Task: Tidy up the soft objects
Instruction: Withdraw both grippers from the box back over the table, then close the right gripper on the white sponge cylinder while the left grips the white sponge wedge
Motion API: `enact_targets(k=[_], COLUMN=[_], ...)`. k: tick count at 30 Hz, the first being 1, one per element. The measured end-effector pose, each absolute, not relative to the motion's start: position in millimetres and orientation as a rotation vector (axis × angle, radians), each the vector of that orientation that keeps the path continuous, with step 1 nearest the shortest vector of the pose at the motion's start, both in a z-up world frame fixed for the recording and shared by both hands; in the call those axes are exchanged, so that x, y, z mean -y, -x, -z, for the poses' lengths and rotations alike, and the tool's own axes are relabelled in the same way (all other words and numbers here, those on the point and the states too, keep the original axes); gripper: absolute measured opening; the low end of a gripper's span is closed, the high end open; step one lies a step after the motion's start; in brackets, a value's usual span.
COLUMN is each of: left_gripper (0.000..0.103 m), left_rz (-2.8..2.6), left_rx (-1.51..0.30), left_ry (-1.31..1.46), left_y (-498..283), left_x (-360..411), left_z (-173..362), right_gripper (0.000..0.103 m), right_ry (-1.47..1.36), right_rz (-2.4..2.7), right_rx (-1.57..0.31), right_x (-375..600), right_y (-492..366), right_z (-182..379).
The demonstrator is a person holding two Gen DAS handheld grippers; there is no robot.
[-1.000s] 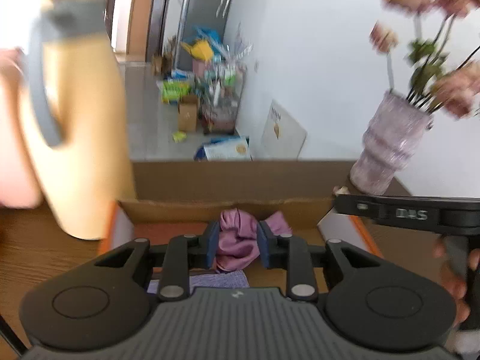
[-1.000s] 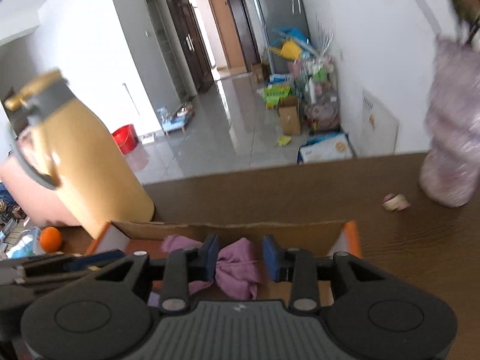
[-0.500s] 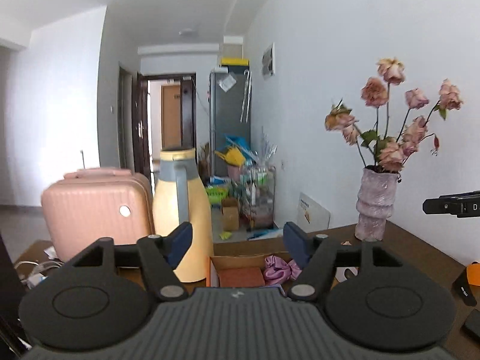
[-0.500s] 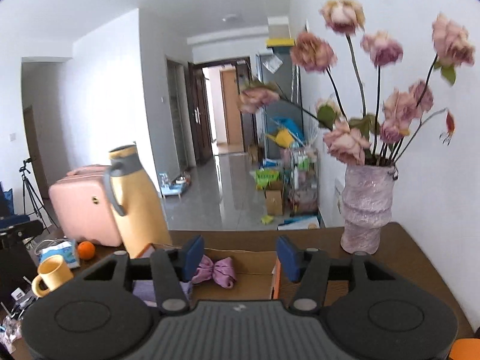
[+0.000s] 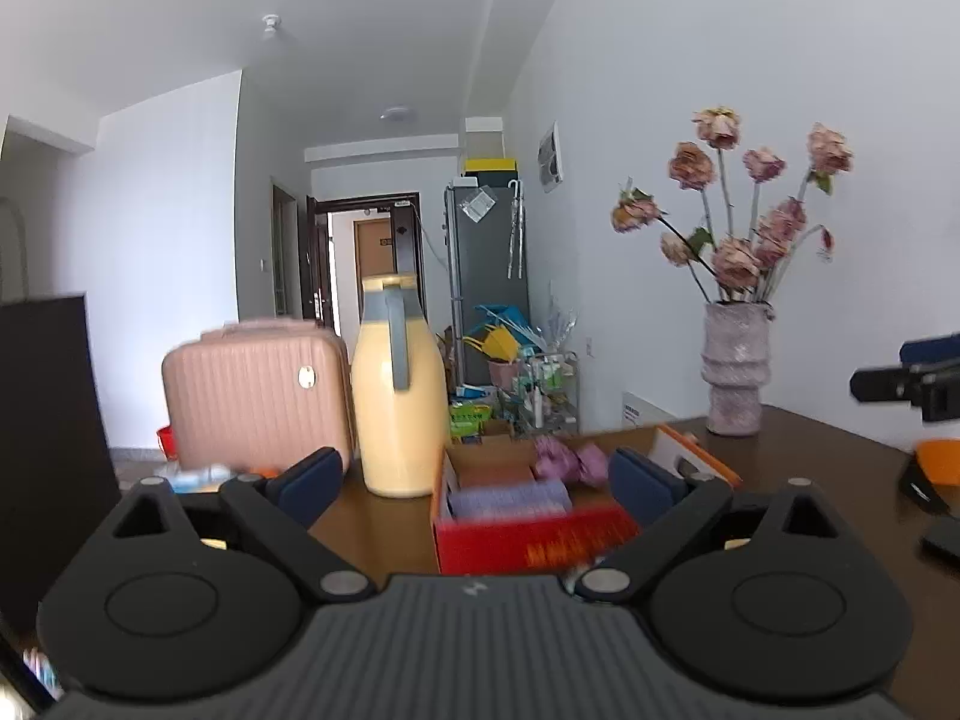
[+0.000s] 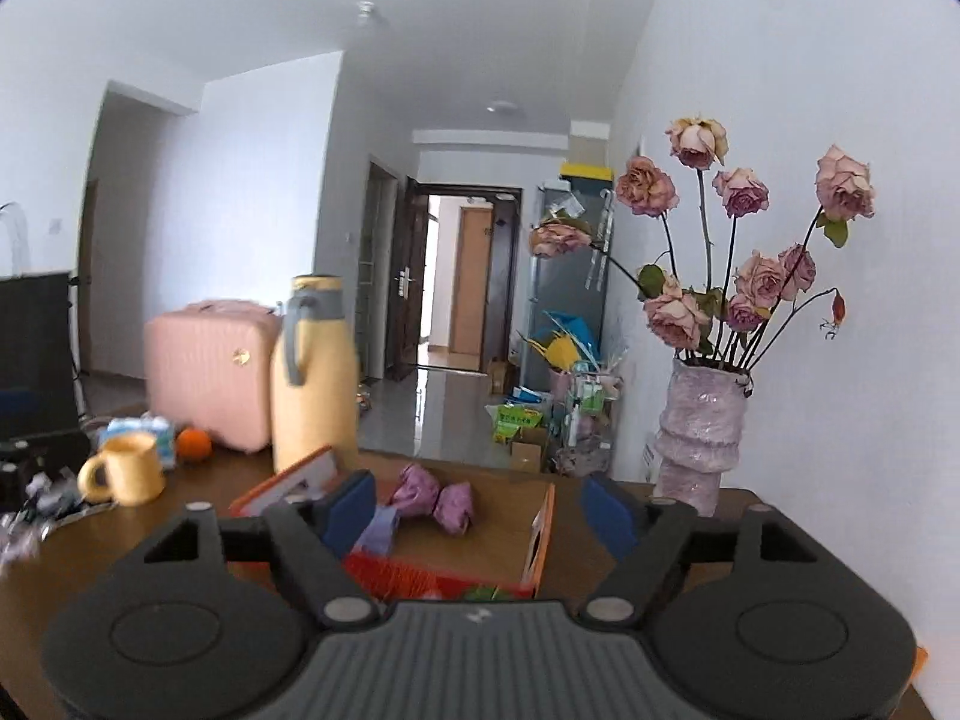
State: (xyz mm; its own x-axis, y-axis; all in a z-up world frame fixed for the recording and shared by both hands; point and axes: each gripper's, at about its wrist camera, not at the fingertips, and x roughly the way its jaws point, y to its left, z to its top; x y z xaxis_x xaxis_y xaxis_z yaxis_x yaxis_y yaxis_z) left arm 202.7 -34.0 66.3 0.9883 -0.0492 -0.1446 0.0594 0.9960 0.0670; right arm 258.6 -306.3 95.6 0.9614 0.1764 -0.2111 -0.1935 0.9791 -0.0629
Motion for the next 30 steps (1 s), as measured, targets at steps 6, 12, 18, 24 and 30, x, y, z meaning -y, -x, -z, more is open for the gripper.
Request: enact_targets(k=[6, 12, 18, 24, 30], left_gripper=[0.099, 0.099, 0.099, 0.097, 0.083], left_rz=[0.045, 0.05, 0.06, 0.154, 0.23], left_rx=[-0.202, -0.306, -0.332, -0.43, -0.487], left_ry=[-0.037, -0.059, -0.044, -0.008, 0.012], left_y=[-142.0, -109.6, -129.0, -163.3, -218.4], left_x=[27.0, 16.7, 19.3, 34.6, 60.5], left_z=[-24.7, 6.7, 7.6, 20.4, 28.1], right_gripper=[0.087, 0.087, 0.087, 0.086, 0.084], right_ry=[0.03, 0.015, -0.088, -0.093, -0.116], right_rz=[-0.26, -0.265, -0.26, -0.214, -0.161], right_rx=[-0.262, -0.338, -0.359, -0.37, -0.415], right_x=[303.4, 293.5, 294.4, 300.2, 314.6], right_y=[-186.5, -127.7, -113.3, -129.1, -158.1], right_z=[-41.1, 5.2, 15.9, 20.5, 28.4])
